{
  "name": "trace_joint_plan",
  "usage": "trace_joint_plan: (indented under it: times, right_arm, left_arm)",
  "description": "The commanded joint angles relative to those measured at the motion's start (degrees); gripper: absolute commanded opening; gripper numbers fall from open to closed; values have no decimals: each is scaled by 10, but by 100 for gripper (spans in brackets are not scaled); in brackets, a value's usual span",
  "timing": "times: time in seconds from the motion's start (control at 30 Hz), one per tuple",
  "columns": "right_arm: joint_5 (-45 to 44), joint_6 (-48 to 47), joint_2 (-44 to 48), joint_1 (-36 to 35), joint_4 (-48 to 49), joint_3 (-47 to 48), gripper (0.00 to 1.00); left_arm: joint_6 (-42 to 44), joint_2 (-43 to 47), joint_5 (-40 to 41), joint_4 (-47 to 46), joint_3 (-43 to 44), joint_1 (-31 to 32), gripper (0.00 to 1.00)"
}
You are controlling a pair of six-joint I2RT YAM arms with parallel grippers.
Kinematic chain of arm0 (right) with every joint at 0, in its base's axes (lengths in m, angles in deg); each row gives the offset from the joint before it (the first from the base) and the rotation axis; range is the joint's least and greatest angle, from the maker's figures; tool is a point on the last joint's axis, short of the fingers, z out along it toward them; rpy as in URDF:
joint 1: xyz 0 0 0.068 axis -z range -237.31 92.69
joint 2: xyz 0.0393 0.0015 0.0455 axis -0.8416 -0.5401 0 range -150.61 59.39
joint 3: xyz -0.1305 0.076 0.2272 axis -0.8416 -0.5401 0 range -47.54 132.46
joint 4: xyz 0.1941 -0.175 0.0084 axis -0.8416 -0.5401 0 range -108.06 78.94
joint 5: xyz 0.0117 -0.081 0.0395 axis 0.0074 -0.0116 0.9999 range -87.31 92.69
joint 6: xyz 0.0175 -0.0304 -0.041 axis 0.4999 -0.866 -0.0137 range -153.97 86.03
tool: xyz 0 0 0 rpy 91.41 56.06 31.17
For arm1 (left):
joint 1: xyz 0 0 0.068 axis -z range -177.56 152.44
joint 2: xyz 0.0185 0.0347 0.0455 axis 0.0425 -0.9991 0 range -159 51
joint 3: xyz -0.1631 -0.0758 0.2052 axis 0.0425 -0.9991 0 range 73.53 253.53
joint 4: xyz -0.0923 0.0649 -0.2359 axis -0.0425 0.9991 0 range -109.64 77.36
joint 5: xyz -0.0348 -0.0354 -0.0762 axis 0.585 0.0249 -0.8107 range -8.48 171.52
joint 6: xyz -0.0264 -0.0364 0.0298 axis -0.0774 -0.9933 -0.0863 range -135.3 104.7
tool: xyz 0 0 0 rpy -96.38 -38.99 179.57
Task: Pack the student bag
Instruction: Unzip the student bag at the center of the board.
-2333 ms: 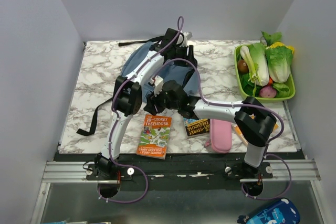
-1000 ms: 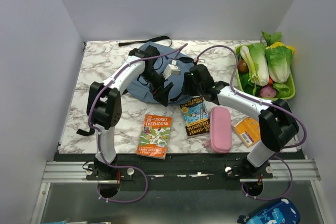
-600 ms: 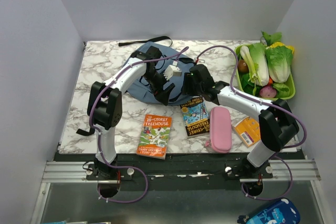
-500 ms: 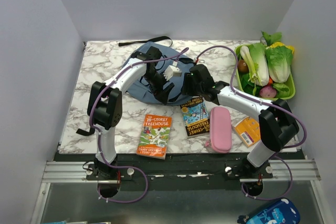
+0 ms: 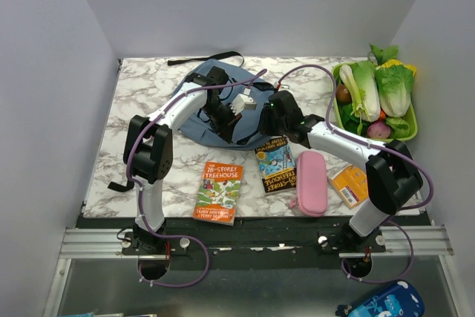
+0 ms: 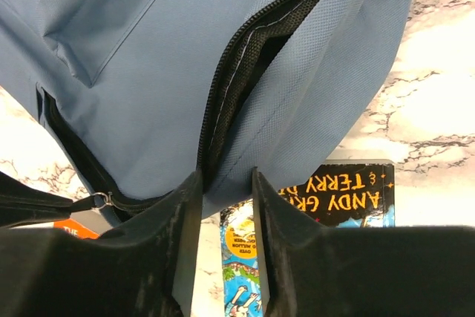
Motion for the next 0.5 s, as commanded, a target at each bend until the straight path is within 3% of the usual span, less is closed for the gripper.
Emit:
trace_joint_plan:
  times: [0.0,0.1,0.13,0.17,0.47]
  right_arm:
    - [13,0,5,5,12,7,36]
    - [10,-1,3,12,12,5,15]
    - [10,-2,3,15,12,4,4]
    - [8,-2,4,17,12,1,1]
    - [-8,-4,19,48,34,-32,1]
  left_arm:
    - [11,7,12,16,-2,-1,0]
    - [7,10,21,14,-2,-5,0]
    - [5,11,21,14,-2,-13,0]
    - [4,11,23,13,-2,-17,0]
    - [-1,31,78,-8,-33,-79,0]
